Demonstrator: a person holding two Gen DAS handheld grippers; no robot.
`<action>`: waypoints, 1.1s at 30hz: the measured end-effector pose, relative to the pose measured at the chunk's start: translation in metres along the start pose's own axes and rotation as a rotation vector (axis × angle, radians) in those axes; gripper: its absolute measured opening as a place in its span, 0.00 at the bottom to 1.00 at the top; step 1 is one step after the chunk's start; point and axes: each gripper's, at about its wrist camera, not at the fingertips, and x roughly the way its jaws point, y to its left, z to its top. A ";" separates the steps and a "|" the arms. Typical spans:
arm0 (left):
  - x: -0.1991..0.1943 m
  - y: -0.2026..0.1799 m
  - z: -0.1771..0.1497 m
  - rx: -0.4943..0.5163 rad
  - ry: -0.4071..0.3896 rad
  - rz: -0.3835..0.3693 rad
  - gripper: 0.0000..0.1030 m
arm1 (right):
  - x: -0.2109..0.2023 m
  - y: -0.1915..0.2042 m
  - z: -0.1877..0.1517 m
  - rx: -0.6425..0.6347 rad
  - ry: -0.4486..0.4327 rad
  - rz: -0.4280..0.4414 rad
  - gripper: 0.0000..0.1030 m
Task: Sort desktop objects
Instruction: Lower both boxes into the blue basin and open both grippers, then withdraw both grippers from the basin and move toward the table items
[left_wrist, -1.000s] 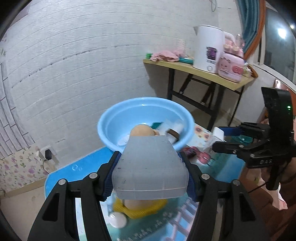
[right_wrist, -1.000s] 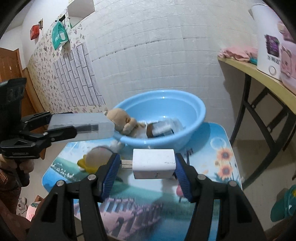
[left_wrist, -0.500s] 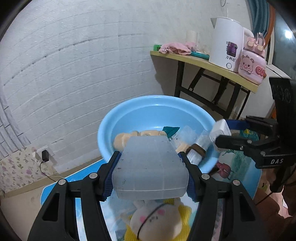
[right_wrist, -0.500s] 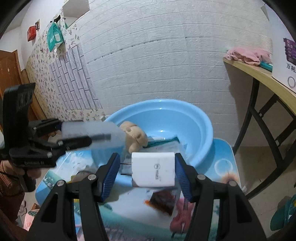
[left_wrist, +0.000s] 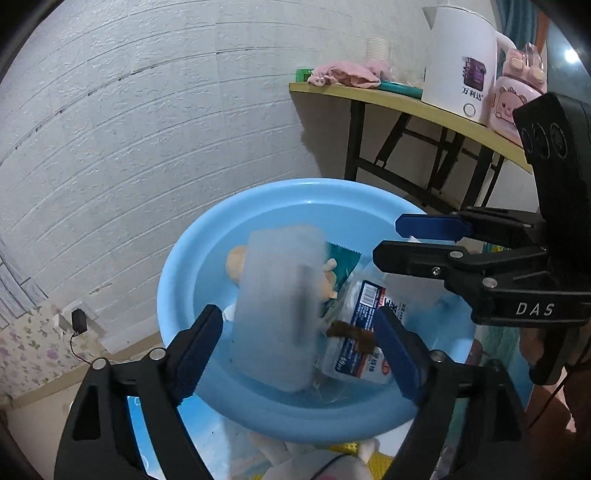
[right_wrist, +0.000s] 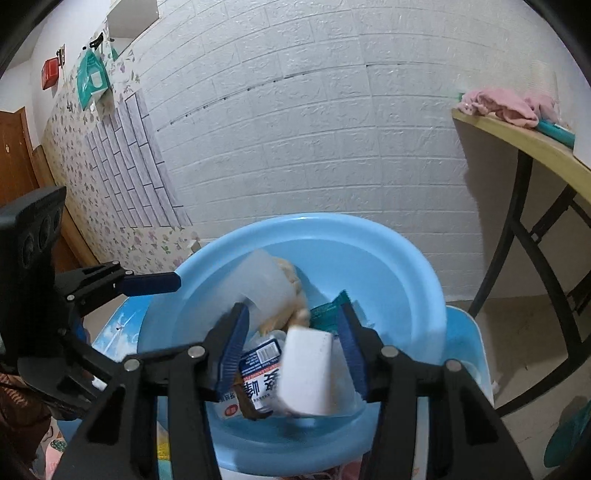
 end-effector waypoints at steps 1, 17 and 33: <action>-0.001 0.000 0.000 -0.002 0.002 0.000 0.87 | -0.002 0.000 -0.001 -0.004 -0.001 -0.005 0.48; -0.033 -0.009 -0.033 -0.051 0.022 0.053 0.96 | -0.045 -0.004 -0.035 0.040 0.006 -0.046 0.48; -0.057 -0.017 -0.067 -0.071 0.049 0.081 0.96 | -0.063 0.006 -0.072 0.050 0.056 -0.084 0.48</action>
